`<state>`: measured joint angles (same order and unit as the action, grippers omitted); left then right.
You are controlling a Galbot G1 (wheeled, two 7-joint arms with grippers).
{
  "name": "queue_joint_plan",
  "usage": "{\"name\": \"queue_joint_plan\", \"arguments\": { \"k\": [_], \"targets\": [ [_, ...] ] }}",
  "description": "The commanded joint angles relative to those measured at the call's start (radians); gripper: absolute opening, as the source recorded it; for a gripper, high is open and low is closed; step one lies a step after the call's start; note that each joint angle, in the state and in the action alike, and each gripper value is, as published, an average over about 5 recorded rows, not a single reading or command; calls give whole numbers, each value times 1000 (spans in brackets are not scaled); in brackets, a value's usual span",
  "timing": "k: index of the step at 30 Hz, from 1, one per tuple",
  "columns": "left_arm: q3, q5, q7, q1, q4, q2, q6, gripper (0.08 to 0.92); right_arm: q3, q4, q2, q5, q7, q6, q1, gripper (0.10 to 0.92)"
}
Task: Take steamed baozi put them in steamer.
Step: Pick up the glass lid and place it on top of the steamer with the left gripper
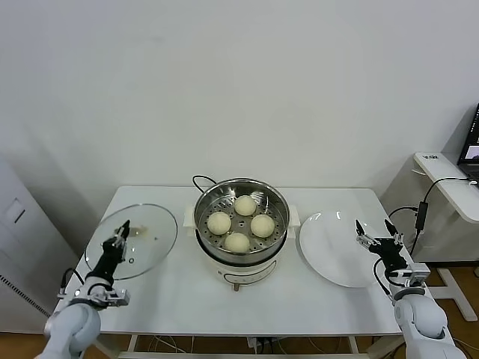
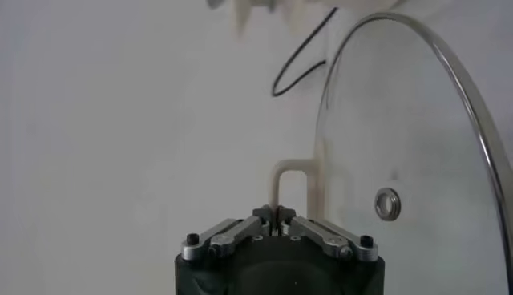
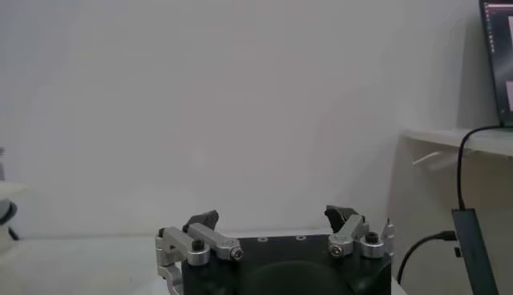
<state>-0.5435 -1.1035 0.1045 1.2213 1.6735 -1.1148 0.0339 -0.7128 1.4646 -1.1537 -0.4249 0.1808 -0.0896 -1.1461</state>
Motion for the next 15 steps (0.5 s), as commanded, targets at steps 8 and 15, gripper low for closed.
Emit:
{"name": "queue_joint_plan", "arguments": {
  "k": [8, 15],
  "targets": [
    [311, 65, -315, -129, 396, 160, -530, 97, 3, 12, 2, 2, 16, -3, -3, 823],
    [530, -103, -362, -254, 406, 110, -632, 97, 1, 14, 5, 2, 17, -3, -5, 823]
  ]
}}
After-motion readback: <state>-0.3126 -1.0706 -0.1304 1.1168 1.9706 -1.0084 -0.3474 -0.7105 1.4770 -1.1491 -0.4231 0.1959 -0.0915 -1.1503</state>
